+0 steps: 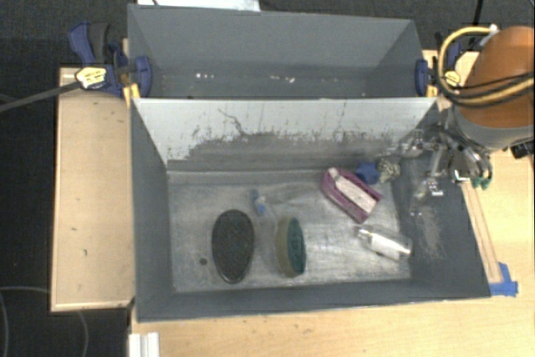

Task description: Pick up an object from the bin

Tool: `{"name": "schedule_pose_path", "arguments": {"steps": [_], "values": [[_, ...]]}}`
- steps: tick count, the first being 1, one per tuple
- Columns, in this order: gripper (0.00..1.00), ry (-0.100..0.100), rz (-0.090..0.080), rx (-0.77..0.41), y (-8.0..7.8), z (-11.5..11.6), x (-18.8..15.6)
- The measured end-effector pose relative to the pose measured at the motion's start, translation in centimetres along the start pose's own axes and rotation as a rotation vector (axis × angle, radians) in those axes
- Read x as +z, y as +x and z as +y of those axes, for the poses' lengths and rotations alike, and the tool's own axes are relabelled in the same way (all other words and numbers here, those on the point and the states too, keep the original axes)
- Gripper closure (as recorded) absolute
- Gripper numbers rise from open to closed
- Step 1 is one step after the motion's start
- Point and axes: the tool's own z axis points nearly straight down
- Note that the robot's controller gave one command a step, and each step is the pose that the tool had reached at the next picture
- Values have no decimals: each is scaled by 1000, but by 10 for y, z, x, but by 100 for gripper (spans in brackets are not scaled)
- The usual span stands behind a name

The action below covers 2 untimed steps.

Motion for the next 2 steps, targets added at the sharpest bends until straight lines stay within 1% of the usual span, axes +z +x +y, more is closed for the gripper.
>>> {"name": "schedule_pose_path", "arguments": {"steps": [1, 2], "values": [[0, -2, -3, -99, -17, 56, 32], [0, 2, -5, -256, 9, 39, 49]]}}
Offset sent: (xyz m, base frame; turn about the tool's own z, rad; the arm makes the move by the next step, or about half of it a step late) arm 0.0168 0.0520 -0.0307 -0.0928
